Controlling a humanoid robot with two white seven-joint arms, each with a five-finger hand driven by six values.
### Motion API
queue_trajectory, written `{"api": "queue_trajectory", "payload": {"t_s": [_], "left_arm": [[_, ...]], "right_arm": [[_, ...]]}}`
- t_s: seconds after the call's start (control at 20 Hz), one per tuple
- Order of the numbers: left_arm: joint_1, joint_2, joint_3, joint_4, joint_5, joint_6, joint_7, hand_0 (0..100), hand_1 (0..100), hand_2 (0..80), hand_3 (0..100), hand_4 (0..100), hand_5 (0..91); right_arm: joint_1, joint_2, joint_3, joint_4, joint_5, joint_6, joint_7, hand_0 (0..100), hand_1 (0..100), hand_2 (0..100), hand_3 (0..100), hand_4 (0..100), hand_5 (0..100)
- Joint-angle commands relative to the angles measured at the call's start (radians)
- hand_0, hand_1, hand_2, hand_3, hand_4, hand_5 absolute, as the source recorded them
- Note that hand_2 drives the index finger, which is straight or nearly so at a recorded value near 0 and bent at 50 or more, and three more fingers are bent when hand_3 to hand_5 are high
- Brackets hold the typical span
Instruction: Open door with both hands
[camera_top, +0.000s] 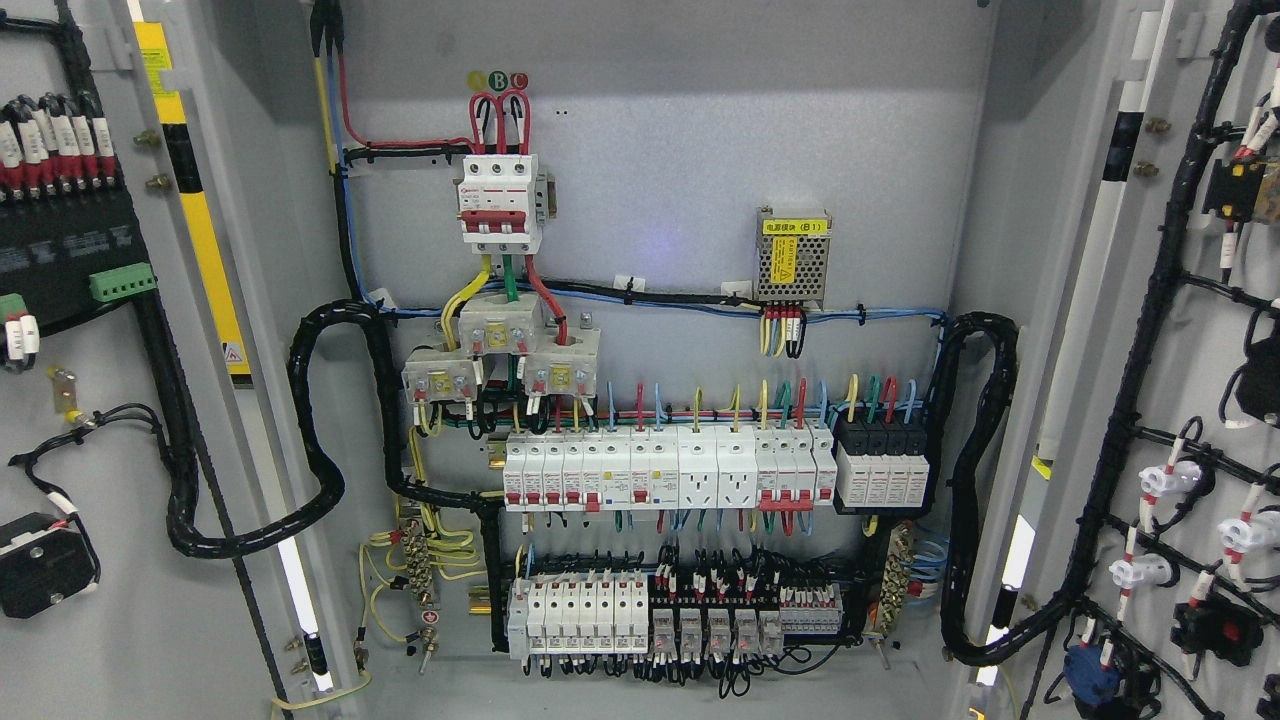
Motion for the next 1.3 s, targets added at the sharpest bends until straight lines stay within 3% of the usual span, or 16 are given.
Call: {"api": "queue_trajectory", "payload": {"t_s": [0.0, 0.1, 0.35, 0.5, 0.65, 0.9, 1.25], "left_arm": [[-0.036, -0.031, -0.143, 0.519, -0.158, 0.006, 0.001, 12, 56, 0.0, 0, 0, 0.0], [-0.036, -0.031, -0.157, 0.552, -0.228, 0.009, -0.001, 12, 56, 0.0, 0, 0, 0.0], [-0.074, -0.022, -0.160, 0.593, -0.274, 0.086, 0.025, 12, 56, 0.0, 0, 0, 0.0], [-0.098, -0.015, -0.159, 0.593, -0.274, 0.103, 0.117, 12, 56, 0.0, 0, 0, 0.0], [-0.100, -0.019, -0.159, 0.593, -0.274, 0.104, 0.136, 12, 56, 0.0, 0, 0, 0.0], [-0.100, -0.026, -0.157, 0.593, -0.269, 0.138, 0.133, 12, 56, 0.0, 0, 0, 0.0], [-0.102, -0.011, -0.156, 0.590, -0.266, 0.138, 0.133, 12, 56, 0.0, 0, 0, 0.0]], "right_arm": [[-0.049, 0.056, 0.033, 0.634, 0.093, 0.003, -0.005, 0, 50, 4, 0, 0, 0], [-0.065, 0.084, 0.034, 0.739, 0.133, 0.004, -0.022, 0, 50, 4, 0, 0, 0], [-0.147, 0.093, 0.033, 1.025, 0.179, 0.038, -0.142, 0, 50, 4, 0, 0, 0], [-0.206, 0.093, 0.036, 1.150, 0.182, 0.168, -0.220, 0, 50, 4, 0, 0, 0], [-0.236, 0.095, 0.031, 1.193, 0.180, 0.303, -0.304, 0, 50, 4, 0, 0, 0], [-0.258, 0.110, 0.040, 1.190, 0.185, 0.474, -0.315, 0, 50, 4, 0, 0, 0], [-0.270, 0.116, 0.037, 1.186, 0.268, 0.550, -0.332, 0, 50, 4, 0, 0, 0]]}}
